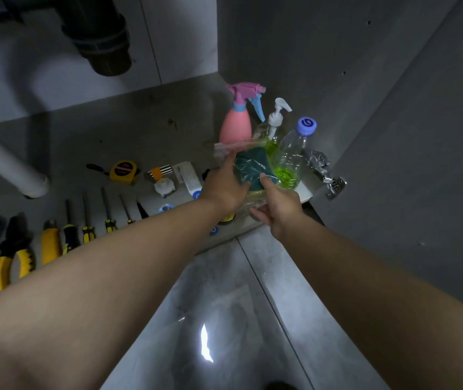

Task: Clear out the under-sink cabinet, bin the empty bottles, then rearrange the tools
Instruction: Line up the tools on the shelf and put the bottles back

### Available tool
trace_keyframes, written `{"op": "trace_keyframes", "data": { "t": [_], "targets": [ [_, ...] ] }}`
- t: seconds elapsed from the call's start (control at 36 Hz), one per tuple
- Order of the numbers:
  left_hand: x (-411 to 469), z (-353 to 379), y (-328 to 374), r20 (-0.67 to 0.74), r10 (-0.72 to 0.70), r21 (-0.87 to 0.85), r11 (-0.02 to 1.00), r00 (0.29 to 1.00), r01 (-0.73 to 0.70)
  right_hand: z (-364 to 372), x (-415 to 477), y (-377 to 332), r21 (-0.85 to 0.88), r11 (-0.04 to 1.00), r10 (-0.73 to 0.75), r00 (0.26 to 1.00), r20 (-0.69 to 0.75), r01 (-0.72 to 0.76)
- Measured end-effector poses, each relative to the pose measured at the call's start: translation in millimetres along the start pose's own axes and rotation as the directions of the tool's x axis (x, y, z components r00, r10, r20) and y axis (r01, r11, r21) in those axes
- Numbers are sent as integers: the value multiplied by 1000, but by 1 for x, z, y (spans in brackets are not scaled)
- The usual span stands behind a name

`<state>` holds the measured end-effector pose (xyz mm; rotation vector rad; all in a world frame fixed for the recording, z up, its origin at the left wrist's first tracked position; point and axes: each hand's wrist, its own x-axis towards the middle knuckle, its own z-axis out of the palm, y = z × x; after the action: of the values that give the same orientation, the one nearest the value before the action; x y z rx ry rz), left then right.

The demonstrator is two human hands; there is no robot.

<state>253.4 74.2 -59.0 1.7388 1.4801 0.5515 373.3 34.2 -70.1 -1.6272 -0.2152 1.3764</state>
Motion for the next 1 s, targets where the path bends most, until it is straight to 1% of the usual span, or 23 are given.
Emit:
{"op": "trace_keyframes", "data": {
  "t": [0.08,0.22,0.31,0.39,0.44,0.5,0.56,0.58,0.61,0.64,0.69,0.75,0.81,0.89,1.0],
  "targets": [
    [4,-4,3,14,-34,29,999,999,33,6,4,-3,23,1000,-3,1000,-12,4],
    [12,-5,7,30,-100,-51,993,994,102,14,9,-6,72,997,11,1000,-14,-10],
    [13,-6,8,16,-99,-54,994,995,100,14,10,-6,103,995,4,1000,-4,-4],
    [9,-8,6,-5,-79,-39,996,997,79,11,9,-2,127,992,-9,999,41,4],
    [5,-9,5,-65,-95,-7,996,993,94,7,6,1,110,994,-14,998,60,7],
    [-3,-10,4,-180,-86,66,993,980,99,1,1,3,29,999,-26,1000,12,25],
    [-11,-12,5,-292,36,219,975,956,31,-5,-3,6,-48,997,-55,996,-68,52],
    [-14,-12,5,-313,119,295,955,942,-22,-8,-4,7,-76,995,-75,992,-99,68],
    [-15,-12,5,-299,194,358,931,934,-79,-10,-5,7,-106,990,-105,987,-120,92],
    [-15,-12,5,-254,251,401,906,934,-134,-12,-5,7,-144,981,-146,980,-135,127],
    [-12,-10,6,-119,293,426,878,949,-217,-15,-4,3,-236,950,-244,957,-156,204],
    [-9,-6,8,8,251,432,872,968,-229,-16,-4,-3,-317,912,-324,932,-164,261],
    [-6,-3,8,99,189,450,867,977,-213,-15,-5,-10,-382,871,-389,909,-152,310],
    [-3,-3,11,140,142,478,857,980,-193,-12,-3,-18,-457,823,-428,897,-110,336],
    [0,-5,14,171,96,502,848,981,-170,-11,-1,-22,-462,823,-418,903,-97,331]
  ]
}}
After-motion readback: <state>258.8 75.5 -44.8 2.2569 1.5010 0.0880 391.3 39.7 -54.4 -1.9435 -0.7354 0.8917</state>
